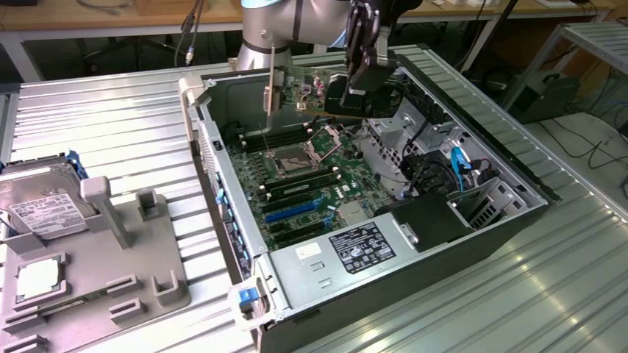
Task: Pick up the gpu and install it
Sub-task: 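Insert the gpu into the slot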
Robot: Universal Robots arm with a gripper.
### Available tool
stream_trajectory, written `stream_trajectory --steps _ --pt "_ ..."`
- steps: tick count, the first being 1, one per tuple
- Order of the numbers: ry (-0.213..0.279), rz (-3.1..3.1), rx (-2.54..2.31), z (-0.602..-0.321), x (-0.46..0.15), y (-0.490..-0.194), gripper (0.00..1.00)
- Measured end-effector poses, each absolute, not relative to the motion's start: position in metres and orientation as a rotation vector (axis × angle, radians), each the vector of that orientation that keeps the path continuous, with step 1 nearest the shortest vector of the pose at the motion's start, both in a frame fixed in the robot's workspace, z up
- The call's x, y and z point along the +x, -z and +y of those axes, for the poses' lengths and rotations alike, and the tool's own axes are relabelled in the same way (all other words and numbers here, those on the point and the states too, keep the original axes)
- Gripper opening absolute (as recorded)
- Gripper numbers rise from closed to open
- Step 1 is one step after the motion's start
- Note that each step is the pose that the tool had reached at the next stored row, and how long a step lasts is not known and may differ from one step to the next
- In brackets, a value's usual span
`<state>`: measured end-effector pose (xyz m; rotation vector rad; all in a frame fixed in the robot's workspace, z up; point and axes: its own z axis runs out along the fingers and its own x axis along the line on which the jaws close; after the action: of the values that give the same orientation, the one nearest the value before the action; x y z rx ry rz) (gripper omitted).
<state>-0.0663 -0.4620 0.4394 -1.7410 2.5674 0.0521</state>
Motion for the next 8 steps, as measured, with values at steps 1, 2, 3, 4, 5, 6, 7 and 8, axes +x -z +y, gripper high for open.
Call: stream_trajectory --steps 1,2,3,4,5,6,7,8 --pt "-0.052 2.565 -1.744 -0.462 -0.0663 -0.4394 0.28" --pt "-0.052 2.563 -1.748 -0.462 -0.0663 -0.4394 0.28" --pt "-0.052 2.561 -1.751 -0.462 -0.0663 -0.4394 0.28" --pt "-0.052 2.559 -1.754 -0.462 -0.0663 -0.4394 0.28" --pt "-0.052 2.556 -1.757 -0.462 -0.0663 -0.4394 0.28" --pt "-0.052 2.554 -1.761 -0.462 -0.0663 -0.4394 0.28" --pt "-0.053 2.552 -1.764 -0.462 -0.0663 -0.4394 0.28" --pt "-0.053 2.548 -1.77 -0.462 -0.0663 -0.4394 0.28"
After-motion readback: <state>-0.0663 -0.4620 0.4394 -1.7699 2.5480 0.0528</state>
